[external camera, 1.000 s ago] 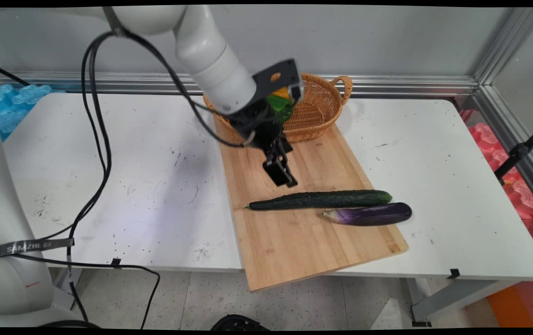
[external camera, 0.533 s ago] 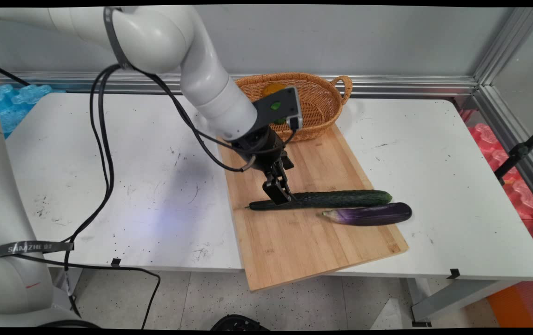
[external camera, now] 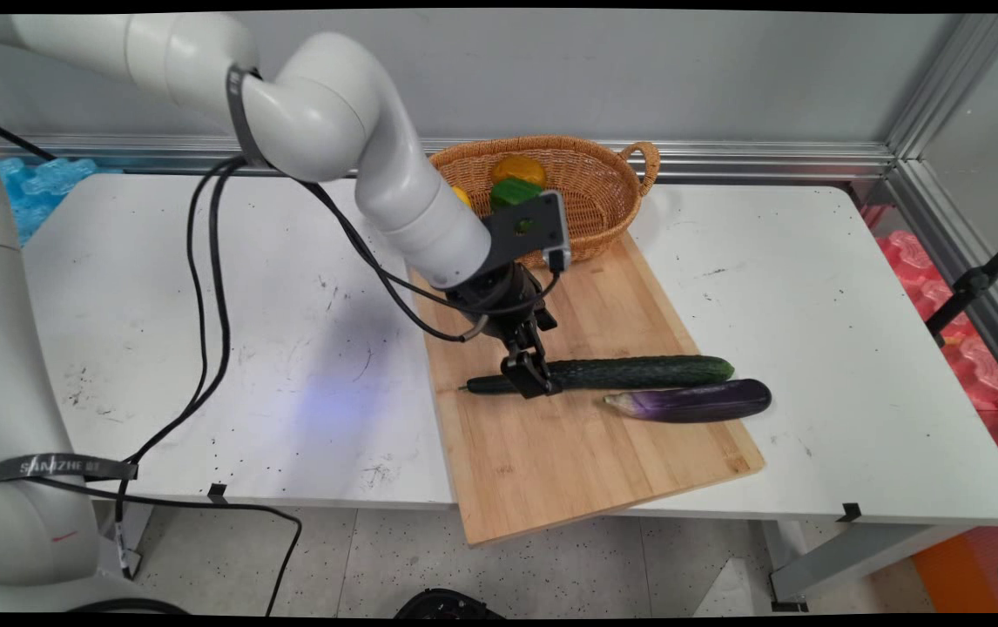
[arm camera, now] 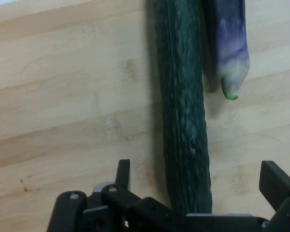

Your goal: Pick up the cucumber from the cutting board

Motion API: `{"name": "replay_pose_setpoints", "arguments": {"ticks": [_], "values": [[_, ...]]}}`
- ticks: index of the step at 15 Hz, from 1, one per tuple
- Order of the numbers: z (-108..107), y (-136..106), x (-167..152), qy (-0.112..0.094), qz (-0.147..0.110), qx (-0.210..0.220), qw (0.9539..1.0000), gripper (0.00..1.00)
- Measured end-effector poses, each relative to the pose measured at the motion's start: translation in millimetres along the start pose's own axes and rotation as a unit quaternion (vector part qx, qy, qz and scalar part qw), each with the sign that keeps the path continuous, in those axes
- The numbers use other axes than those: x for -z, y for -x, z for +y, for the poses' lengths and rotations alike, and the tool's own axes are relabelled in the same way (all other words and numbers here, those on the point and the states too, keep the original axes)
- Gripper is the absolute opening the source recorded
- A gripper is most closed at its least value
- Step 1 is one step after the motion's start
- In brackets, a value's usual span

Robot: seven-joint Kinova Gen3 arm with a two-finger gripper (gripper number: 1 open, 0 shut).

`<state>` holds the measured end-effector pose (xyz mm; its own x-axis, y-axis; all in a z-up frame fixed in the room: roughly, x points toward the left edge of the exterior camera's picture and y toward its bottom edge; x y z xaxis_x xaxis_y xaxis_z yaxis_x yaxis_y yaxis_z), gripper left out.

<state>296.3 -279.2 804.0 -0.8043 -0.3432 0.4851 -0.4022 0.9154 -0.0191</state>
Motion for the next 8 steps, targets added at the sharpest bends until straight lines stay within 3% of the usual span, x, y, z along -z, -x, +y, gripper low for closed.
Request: {"name": "replay_pose_setpoints", "arguments": {"ticks": [8], "values": [[0.0, 2.4, -24.1, -0.004, 0.009, 0.0, 1.0, 1.0]]}}
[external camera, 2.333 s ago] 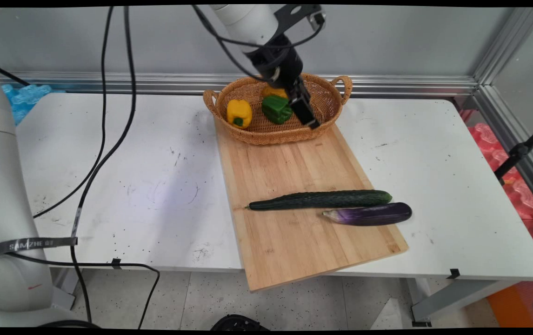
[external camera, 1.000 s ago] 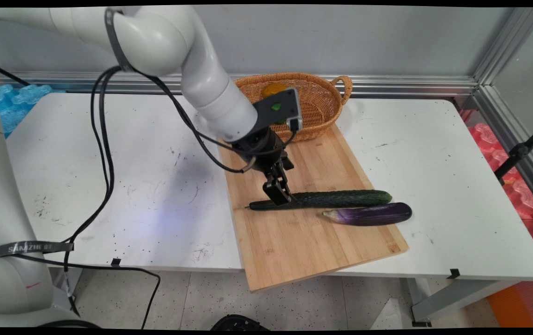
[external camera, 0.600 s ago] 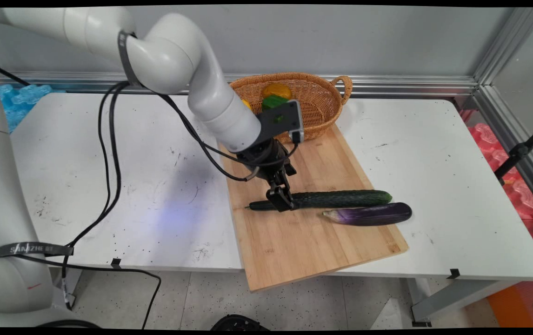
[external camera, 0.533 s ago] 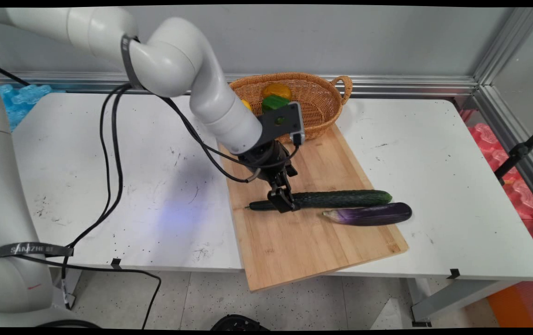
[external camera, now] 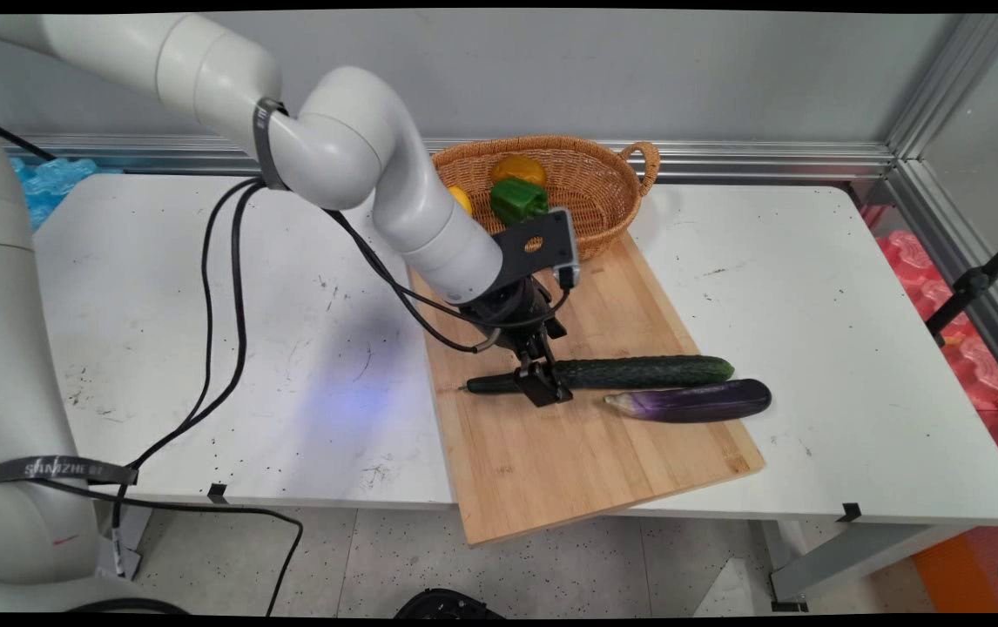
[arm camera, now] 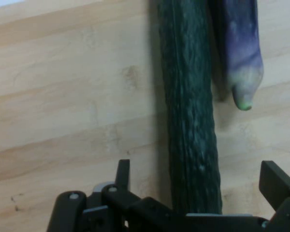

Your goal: Pick up the cucumber from the cutting board, then place the picked object in the vegetable basket

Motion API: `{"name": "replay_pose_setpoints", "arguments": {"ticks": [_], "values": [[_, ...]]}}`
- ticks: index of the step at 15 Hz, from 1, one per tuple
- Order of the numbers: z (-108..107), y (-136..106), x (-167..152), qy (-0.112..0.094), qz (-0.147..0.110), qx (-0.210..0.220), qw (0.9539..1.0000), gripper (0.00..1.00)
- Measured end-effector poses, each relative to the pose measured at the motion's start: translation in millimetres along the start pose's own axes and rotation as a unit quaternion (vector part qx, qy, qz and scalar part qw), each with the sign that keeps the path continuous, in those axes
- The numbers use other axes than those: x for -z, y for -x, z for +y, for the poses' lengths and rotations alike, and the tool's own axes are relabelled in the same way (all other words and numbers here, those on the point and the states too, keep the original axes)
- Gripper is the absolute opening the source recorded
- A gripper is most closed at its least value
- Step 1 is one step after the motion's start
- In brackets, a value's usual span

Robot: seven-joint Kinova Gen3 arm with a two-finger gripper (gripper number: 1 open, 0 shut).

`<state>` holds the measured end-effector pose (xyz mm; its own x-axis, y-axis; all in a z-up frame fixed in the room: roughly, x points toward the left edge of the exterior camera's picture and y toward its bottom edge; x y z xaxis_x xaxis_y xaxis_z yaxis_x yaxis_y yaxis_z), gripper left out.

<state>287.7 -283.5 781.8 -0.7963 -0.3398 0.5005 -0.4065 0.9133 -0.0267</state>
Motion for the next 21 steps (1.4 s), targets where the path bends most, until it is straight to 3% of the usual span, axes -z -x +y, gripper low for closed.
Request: {"name": "replay_pose_setpoints", "arguments": {"ticks": [7, 8, 21], "values": [[2.2, 1.5, -17.3, 0.001, 0.006, 0.004, 1.0, 1.0], [2.7, 1.6, -19.1, 0.002, 0.007, 0.005, 1.0, 0.0], [-2.6, -6.4, -11.8, -0.003, 0.015, 0.022, 0.9996, 0.0]]}}
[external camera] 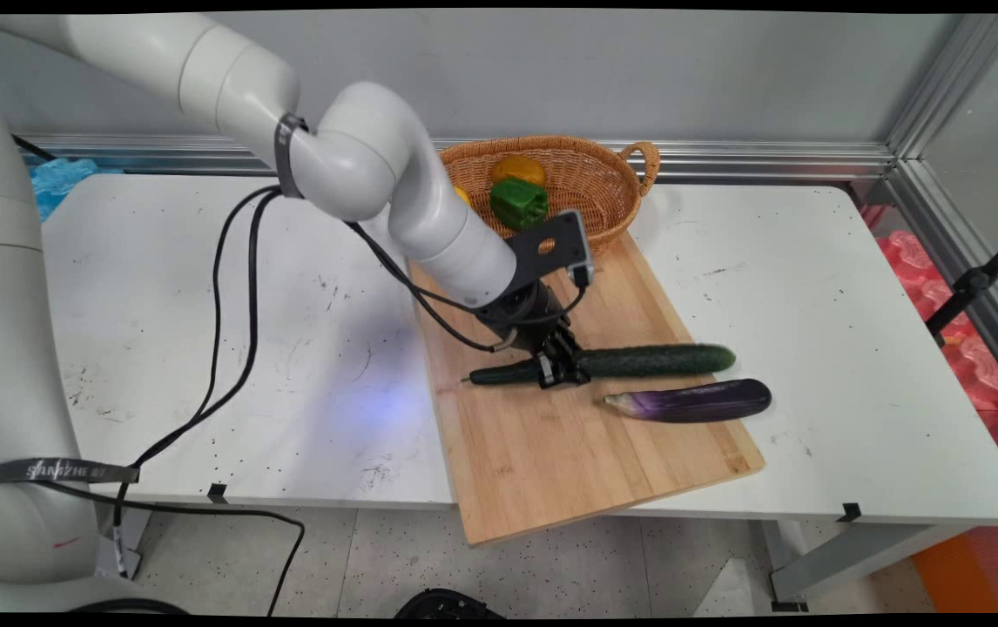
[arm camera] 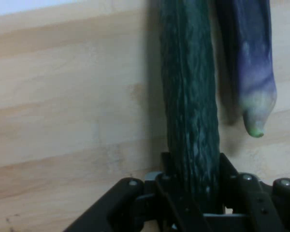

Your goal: Place the picked object in the vegetable basket

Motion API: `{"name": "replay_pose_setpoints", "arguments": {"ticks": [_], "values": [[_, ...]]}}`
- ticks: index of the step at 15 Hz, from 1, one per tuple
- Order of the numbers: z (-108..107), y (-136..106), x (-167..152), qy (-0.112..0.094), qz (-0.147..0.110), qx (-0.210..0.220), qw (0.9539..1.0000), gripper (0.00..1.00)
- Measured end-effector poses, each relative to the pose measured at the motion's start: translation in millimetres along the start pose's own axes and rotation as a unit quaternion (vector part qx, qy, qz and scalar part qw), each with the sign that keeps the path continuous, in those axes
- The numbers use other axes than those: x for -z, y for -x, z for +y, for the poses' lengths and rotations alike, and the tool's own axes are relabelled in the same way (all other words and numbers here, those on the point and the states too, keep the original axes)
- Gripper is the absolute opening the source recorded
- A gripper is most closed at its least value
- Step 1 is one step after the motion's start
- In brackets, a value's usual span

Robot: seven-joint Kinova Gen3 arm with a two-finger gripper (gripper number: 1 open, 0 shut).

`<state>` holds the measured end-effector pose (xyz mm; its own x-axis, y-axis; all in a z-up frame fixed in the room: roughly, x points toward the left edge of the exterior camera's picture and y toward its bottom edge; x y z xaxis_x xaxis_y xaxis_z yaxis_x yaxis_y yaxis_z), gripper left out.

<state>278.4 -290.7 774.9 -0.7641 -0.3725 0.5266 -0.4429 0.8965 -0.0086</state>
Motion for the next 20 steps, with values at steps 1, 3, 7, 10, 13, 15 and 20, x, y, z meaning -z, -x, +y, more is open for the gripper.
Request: {"name": "replay_pose_setpoints", "arguments": {"ticks": [1, 3, 7, 10, 13, 15, 20], "values": [[-1.5, -2.1, 3.0, 0.0, 0.001, 0.002, 1.0, 0.0], [-5.5, -8.3, 11.4, 0.0, 0.003, 0.004, 1.0, 0.0], [-23.5, -28.3, 40.5, 0.004, 0.011, -0.001, 0.9999, 0.0], [-40.5, -38.0, 57.4, 0.0, 0.015, -0.006, 0.9999, 0.0], [-63.4, -46.3, 74.5, -0.013, 0.019, -0.009, 0.9997, 0.0], [-78.1, -49.4, 83.2, -0.023, 0.02, -0.011, 0.9995, 0.0], [-124.8, -51.3, 98.6, -0.059, 0.019, -0.016, 0.998, 0.0]]}}
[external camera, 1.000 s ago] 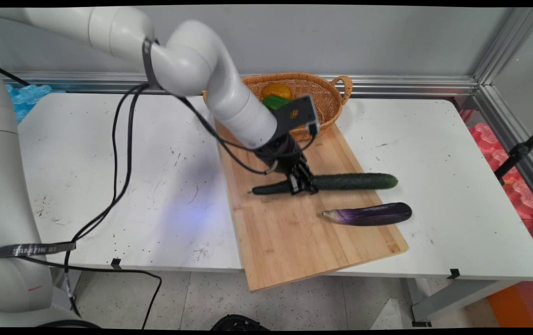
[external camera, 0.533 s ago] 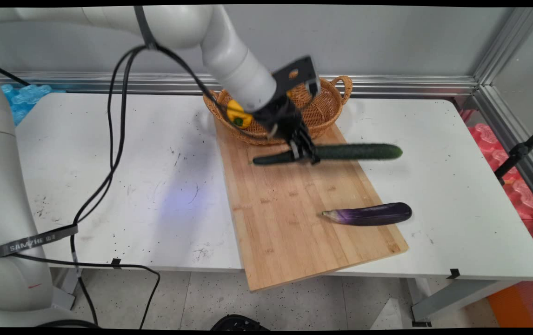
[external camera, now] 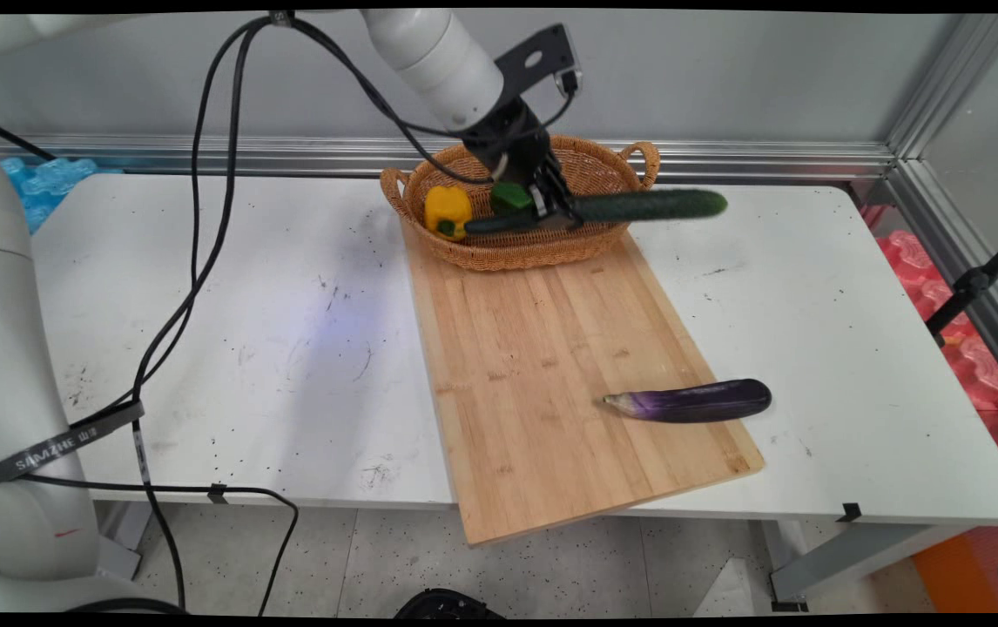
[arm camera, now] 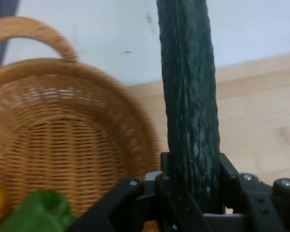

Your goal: Place the picked object in the vegetable basket

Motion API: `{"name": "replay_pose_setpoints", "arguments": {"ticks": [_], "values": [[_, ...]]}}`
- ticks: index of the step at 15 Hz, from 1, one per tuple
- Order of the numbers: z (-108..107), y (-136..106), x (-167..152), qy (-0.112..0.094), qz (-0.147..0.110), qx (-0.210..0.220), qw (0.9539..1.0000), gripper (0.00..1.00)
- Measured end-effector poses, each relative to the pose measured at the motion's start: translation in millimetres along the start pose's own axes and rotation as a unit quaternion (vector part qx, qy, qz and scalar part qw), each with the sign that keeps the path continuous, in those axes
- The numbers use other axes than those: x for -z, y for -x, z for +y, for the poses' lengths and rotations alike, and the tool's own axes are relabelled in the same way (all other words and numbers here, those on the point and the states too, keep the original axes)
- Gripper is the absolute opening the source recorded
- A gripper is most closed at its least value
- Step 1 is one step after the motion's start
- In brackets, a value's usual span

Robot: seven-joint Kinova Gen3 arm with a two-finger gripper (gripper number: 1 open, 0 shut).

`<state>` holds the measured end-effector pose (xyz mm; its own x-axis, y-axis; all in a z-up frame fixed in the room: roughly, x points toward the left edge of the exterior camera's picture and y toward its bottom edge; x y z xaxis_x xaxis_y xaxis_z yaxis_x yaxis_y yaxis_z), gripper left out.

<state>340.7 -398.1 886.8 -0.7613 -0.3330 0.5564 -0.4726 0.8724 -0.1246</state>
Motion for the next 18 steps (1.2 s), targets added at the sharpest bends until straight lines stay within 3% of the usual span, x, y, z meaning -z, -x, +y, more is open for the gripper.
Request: {"name": "replay_pose_setpoints", "arguments": {"ticks": [9, 18], "values": [[-42.8, 15.4, -17.0, -0.03, -0.003, -0.009, 0.9995, 0.0], [-56.4, 31.3, -40.8, -0.033, -0.001, -0.007, 0.9994, 0.0]]}}
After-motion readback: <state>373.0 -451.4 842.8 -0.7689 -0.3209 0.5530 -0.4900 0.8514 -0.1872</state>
